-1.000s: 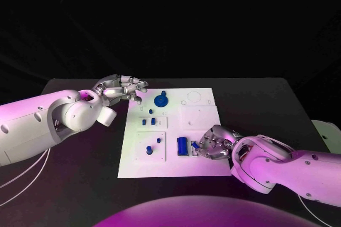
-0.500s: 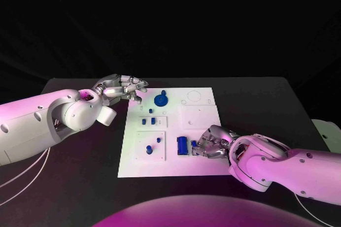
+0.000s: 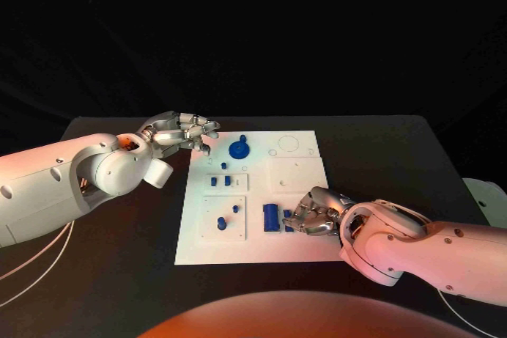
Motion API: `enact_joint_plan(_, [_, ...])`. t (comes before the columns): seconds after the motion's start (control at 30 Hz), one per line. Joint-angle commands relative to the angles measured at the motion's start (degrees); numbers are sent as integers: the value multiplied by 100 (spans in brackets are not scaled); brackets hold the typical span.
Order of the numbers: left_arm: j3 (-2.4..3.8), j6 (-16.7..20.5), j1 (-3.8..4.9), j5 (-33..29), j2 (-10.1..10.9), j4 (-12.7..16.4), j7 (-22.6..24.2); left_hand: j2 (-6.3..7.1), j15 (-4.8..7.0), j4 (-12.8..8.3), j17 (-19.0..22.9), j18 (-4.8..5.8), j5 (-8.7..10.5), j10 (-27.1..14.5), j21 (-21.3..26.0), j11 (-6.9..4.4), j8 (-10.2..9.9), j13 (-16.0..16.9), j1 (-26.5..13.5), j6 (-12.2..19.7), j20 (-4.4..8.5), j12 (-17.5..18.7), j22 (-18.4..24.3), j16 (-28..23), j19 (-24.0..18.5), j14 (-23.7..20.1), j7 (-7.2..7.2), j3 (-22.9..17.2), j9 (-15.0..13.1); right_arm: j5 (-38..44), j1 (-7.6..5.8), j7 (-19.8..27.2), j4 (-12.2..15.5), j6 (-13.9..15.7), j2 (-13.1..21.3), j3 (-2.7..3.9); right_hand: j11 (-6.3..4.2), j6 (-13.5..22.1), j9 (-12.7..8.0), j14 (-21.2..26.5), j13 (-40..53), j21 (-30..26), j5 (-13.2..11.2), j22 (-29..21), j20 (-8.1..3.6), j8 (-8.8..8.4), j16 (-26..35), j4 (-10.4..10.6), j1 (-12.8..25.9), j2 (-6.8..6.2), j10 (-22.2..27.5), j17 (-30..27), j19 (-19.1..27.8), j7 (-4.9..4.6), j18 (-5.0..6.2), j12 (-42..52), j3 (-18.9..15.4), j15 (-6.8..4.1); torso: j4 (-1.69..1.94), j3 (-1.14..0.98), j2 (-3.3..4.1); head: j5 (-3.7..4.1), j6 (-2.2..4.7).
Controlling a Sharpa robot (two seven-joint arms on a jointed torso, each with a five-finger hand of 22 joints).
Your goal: Assemble the parts on the task board
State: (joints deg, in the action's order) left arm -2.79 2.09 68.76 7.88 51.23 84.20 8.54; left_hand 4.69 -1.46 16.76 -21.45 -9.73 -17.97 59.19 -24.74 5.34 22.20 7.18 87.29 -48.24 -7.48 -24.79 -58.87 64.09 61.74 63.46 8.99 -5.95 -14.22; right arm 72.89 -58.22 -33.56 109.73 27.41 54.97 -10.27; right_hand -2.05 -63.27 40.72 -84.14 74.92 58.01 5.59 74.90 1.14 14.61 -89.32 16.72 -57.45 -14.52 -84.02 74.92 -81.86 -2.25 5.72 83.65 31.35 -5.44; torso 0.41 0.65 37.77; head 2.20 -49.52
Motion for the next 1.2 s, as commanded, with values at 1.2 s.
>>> enact_joint_plan(1.2, [-2, -123, 2, 18, -12, -12, 1, -9, -4, -4, -6, -53, 14, 7, 38, 8, 37, -8, -61, 20, -5, 24, 8, -22, 35, -21, 16, -35, 6, 271, 9, 57, -77, -198, 17, 0, 6, -74, -75, -547, 995, -89, -246, 624, -4, -86, -4, -274, -1115, 11, -308, 1319, -53, 13, -13, -10, -360, 16, 3, 1, -1, -7, 18])
